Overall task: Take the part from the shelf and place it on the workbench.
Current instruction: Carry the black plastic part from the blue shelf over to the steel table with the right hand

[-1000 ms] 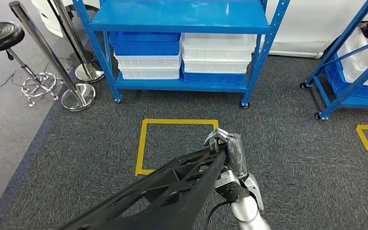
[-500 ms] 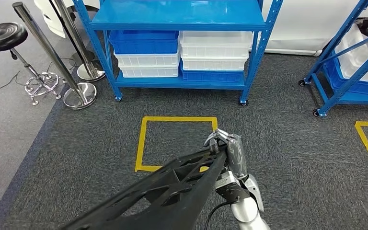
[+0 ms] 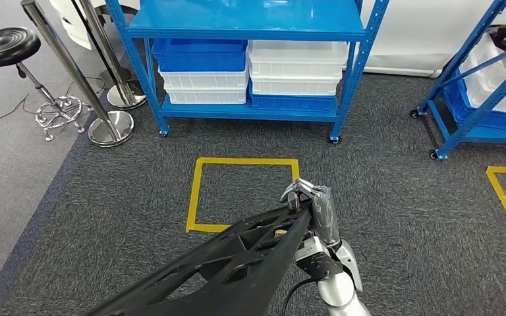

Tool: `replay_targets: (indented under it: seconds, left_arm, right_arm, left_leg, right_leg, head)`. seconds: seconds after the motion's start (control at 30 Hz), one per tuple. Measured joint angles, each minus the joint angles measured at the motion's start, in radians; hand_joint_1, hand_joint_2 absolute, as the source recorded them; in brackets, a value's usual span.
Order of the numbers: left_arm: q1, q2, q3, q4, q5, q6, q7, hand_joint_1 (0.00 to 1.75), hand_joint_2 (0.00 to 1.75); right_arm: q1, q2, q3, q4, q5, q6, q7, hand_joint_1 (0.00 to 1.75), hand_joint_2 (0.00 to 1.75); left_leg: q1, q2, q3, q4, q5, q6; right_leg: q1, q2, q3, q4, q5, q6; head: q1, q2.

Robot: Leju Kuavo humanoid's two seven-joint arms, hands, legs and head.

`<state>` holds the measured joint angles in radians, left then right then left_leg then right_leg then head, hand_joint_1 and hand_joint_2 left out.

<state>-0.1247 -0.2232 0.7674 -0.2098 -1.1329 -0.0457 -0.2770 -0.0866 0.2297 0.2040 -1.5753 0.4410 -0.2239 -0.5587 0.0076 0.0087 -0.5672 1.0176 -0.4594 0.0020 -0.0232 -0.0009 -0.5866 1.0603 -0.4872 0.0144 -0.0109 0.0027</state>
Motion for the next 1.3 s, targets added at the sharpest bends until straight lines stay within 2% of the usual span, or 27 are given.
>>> replay_targets:
  seconds: [0.07, 0.13, 0.17, 0.23, 0.27, 0.3, 0.33, 0.37, 0.4, 0.47, 0.53, 0.63, 0.7, 0.77, 0.8, 0.83, 0.87, 0.9, 0.93, 0.97, 1.0, 1.13, 1.17, 1.2, 1.27, 1.3]
  left_arm:
    - [0.000, 0.000, 0.000, 0.000, -0.001, -0.002, -0.002, 0.00, 0.00]
    - [-0.001, 0.000, 0.000, 0.000, -0.002, -0.004, -0.004, 0.00, 0.00]
    - [-0.001, 0.000, 0.000, 0.000, -0.002, -0.006, -0.006, 0.00, 0.00]
    - [0.000, 0.000, 0.000, 0.000, -0.004, -0.007, -0.009, 0.00, 0.00]
    - [0.001, 0.000, 0.000, 0.000, -0.005, -0.007, -0.010, 0.00, 0.00]
    - [0.002, 0.000, 0.000, 0.000, -0.006, -0.007, -0.011, 0.00, 0.00]
    - [0.003, 0.000, 0.000, 0.000, -0.007, -0.007, -0.011, 0.00, 0.00]
    - [0.003, 0.000, 0.000, 0.000, -0.007, -0.007, -0.012, 0.00, 0.00]
    - [0.003, 0.000, 0.000, 0.000, -0.007, -0.007, -0.012, 0.00, 0.00]
    - [0.001, 0.001, 0.000, 0.000, -0.008, -0.007, -0.012, 0.00, 0.00]
    - [0.000, 0.002, 0.000, 0.000, -0.008, -0.007, -0.013, 0.00, 0.00]
    - [0.002, 0.001, 0.000, 0.000, -0.008, -0.007, -0.013, 0.00, 0.00]
    - [0.001, 0.000, 0.000, 0.000, -0.008, -0.008, -0.014, 0.00, 0.00]
    - [0.001, 0.000, 0.000, 0.000, -0.008, -0.008, -0.014, 0.00, 0.00]
    - [0.002, 0.000, 0.000, 0.000, -0.009, -0.009, -0.014, 0.00, 0.00]
    - [0.003, 0.000, 0.000, 0.000, -0.009, -0.009, -0.015, 0.00, 0.00]
    - [0.003, 0.000, 0.000, 0.000, -0.010, -0.010, -0.015, 0.00, 0.00]
    - [0.003, 0.000, 0.000, 0.000, -0.011, -0.010, -0.016, 0.00, 0.00]
    - [0.003, 0.000, 0.000, 0.000, -0.012, -0.010, -0.017, 0.00, 0.00]
    - [0.003, 0.000, 0.000, 0.000, -0.012, -0.010, -0.018, 0.00, 0.00]
    - [0.002, 0.000, 0.000, 0.000, -0.013, -0.011, -0.018, 0.00, 0.00]
    - [-0.002, 0.000, -0.001, 0.000, -0.017, -0.012, -0.020, 0.00, 0.00]
    - [-0.003, 0.000, -0.002, 0.000, -0.018, -0.012, -0.021, 0.00, 0.00]
    - [-0.004, 0.000, -0.003, 0.000, -0.019, -0.012, -0.021, 0.00, 0.00]
    - [-0.002, 0.000, -0.004, 0.000, -0.019, -0.013, -0.021, 0.00, 0.00]
    - [0.001, 0.000, -0.005, 0.000, -0.019, -0.014, -0.021, 0.00, 0.00]
  right_arm:
    - [0.001, 0.000, -0.001, 0.000, 0.000, 0.000, 0.000, 1.75, 0.00]
    - [0.000, 0.000, -0.001, 0.000, 0.000, 0.000, 0.000, 1.75, 0.00]
    - [0.000, 0.000, 0.000, -0.001, 0.000, 0.000, 0.000, 1.75, 0.00]
    - [0.000, 0.001, 0.000, 0.000, 0.000, 0.000, 0.000, 1.75, 0.00]
    - [0.000, 0.001, 0.000, 0.000, 0.000, 0.000, 0.000, 1.75, 0.00]
    - [0.001, 0.001, 0.000, 0.000, 0.000, 0.000, 0.000, 1.75, 0.00]
    - [0.001, 0.001, 0.000, 0.000, 0.001, 0.000, 0.000, 1.75, 0.00]
    - [0.001, 0.001, 0.000, 0.000, 0.001, 0.000, 0.000, 1.75, 0.00]
    - [0.000, 0.001, 0.000, 0.000, 0.001, 0.000, 0.000, 1.75, 0.00]
    - [0.000, 0.002, 0.000, 0.000, 0.001, 0.000, 0.000, 1.75, 0.00]
    - [0.000, 0.002, 0.000, 0.000, 0.001, 0.000, 0.000, 1.75, 0.00]
    - [-0.001, 0.002, 0.000, -0.002, 0.001, 0.000, 0.000, 1.75, 0.00]
    - [-0.001, 0.002, 0.000, -0.002, 0.002, -0.001, -0.001, 1.75, 0.00]
    - [0.001, 0.001, -0.001, -0.002, 0.002, -0.001, -0.001, 1.75, 0.00]
    - [0.003, 0.001, -0.001, -0.002, 0.002, -0.001, -0.001, 1.75, 0.00]
    - [0.003, 0.001, -0.001, -0.002, 0.002, 0.000, -0.001, 1.75, 0.00]
    - [0.004, 0.001, -0.001, -0.002, 0.002, 0.000, -0.001, 1.75, 0.00]
    - [0.004, 0.001, -0.001, -0.002, 0.002, 0.000, -0.001, 1.75, 0.00]
    - [0.003, 0.001, -0.001, -0.001, 0.002, 0.000, -0.001, 1.75, 0.00]
    - [0.003, 0.001, -0.001, -0.001, 0.002, 0.000, -0.001, 1.75, 0.00]
    - [0.003, 0.001, -0.001, -0.001, 0.002, 0.000, -0.001, 1.75, 0.00]
    - [0.002, 0.001, -0.001, -0.002, 0.003, 0.000, -0.001, 1.75, 0.00]
    - [0.001, 0.002, -0.001, -0.002, 0.003, 0.000, -0.002, 1.75, 0.00]
    - [0.000, 0.003, -0.001, -0.003, 0.003, 0.000, -0.002, 1.75, 0.00]
    - [-0.001, 0.003, 0.000, -0.002, 0.003, 0.000, -0.002, 1.75, 0.00]
    - [0.000, 0.003, 0.000, -0.002, 0.003, 0.000, -0.002, 1.75, 0.00]
  left_leg:
    - [0.001, 0.001, -0.006, 0.002, 0.001, -0.012]
    - [0.005, 0.000, -0.018, 0.027, -0.019, -0.022]
    - [0.006, 0.000, -0.035, 0.066, -0.044, -0.027]
    - [0.006, 0.000, -0.093, 0.194, -0.108, -0.032]
    - [0.006, 0.000, -0.121, 0.252, -0.128, -0.033]
    - [0.006, 0.000, -0.135, 0.283, -0.131, -0.032]
    - [0.006, 0.000, -0.131, 0.275, -0.115, -0.029]
    - [0.004, -0.001, -0.106, 0.225, -0.082, -0.023]
    - [0.002, -0.001, -0.072, 0.153, -0.046, -0.014]
    - [-0.005, -0.001, -0.015, 0.034, -0.007, 0.003]
    - [-0.011, -0.001, -0.002, 0.003, -0.008, 0.012]
    - [-0.006, -0.001, 0.010, -0.023, 0.004, 0.021]
    - [-0.002, 0.000, 0.019, -0.037, 0.010, 0.029]
    - [-0.002, 0.000, 0.020, -0.036, 0.006, 0.032]
    - [-0.002, 0.000, 0.021, -0.035, 0.002, 0.032]
    - [-0.002, 0.000, 0.024, -0.032, -0.003, 0.031]
    - [-0.001, -0.001, 0.028, -0.029, -0.009, 0.029]
    - [-0.001, -0.002, 0.033, -0.025, -0.016, 0.025]
    - [-0.002, -0.003, 0.036, -0.019, -0.025, 0.019]
    - [-0.003, -0.003, 0.038, -0.014, -0.033, 0.013]
    - [-0.005, -0.004, 0.038, -0.011, -0.041, 0.007]
    - [-0.003, -0.001, 0.050, 0.000, -0.063, -0.016]
    - [-0.002, -0.001, 0.039, 0.032, -0.076, -0.021]
    - [0.000, -0.002, 0.011, 0.086, -0.095, -0.026]
    - [0.002, -0.002, -0.082, 0.227, -0.133, -0.033]
    - [0.002, -0.002, -0.125, 0.276, -0.134, -0.034]
  right_leg:
    - [0.003, 0.002, -0.006, -0.001, 0.003, -0.016]
    - [0.002, 0.002, -0.007, -0.005, 0.008, -0.029]
    - [0.000, 0.001, -0.008, -0.007, 0.010, -0.035]
    - [0.003, 0.000, -0.011, -0.007, 0.012, -0.041]
    - [0.005, 0.000, -0.013, -0.007, 0.012, -0.042]
    - [0.008, 0.000, -0.013, -0.007, 0.012, -0.043]
    - [0.010, 0.001, -0.013, -0.007, 0.012, -0.043]
    - [0.012, 0.001, -0.011, -0.007, 0.012, -0.043]
    - [0.013, 0.002, -0.009, -0.007, 0.012, -0.043]
    - [0.016, 0.002, -0.008, -0.008, 0.012, -0.038]
    - [0.016, 0.001, -0.010, -0.011, 0.014, -0.029]
    - [0.014, 0.000, -0.011, -0.003, 0.007, -0.012]
    - [0.013, 0.001, -0.051, 0.079, -0.039, -0.005]
    - [0.010, 0.001, -0.120, 0.204, -0.088, 0.002]
    - [0.009, 0.001, -0.145, 0.241, -0.091, 0.005]
    - [0.007, 0.001, -0.152, 0.242, -0.074, 0.007]
    - [0.005, 0.000, -0.139, 0.207, -0.040, 0.009]
    - [0.003, 0.000, -0.110, 0.142, 0.001, 0.009]
    - [0.003, -0.001, -0.080, 0.079, 0.027, 0.008]
    - [0.004, -0.001, -0.056, 0.032, 0.041, 0.003]
    - [0.006, -0.001, -0.043, 0.005, 0.041, -0.003]
    - [0.007, 0.003, -0.023, -0.006, 0.016, -0.034]
    - [0.005, 0.003, -0.011, -0.009, 0.010, -0.039]
    - [0.004, 0.002, 0.001, -0.012, 0.003, -0.044]
    - [0.005, 0.002, 0.020, -0.013, -0.014, -0.049]
    - [0.006, 0.004, 0.031, -0.013, -0.023, -0.049]
  head:
    - [0.000, 0.000]
    - [0.000, 0.000]
    - [0.000, 0.000]
    - [0.000, 0.000]
    - [0.000, 0.000]
    - [0.000, 0.000]
    - [0.000, 0.000]
    - [0.000, 0.000]
    - [0.000, 0.000]
    - [0.000, 0.000]
    - [0.000, 0.000]
    - [0.000, 0.000]
    - [0.000, 0.000]
    - [0.000, 0.000]
    - [0.000, 0.000]
    - [0.000, 0.000]
    - [0.000, 0.000]
    - [0.000, 0.000]
    - [0.000, 0.000]
    - [0.000, 0.000]
    - [0.000, 0.000]
    - [0.000, 0.000]
    - [0.000, 0.000]
    - [0.000, 0.000]
    - [0.000, 0.000]
    - [0.000, 0.000]
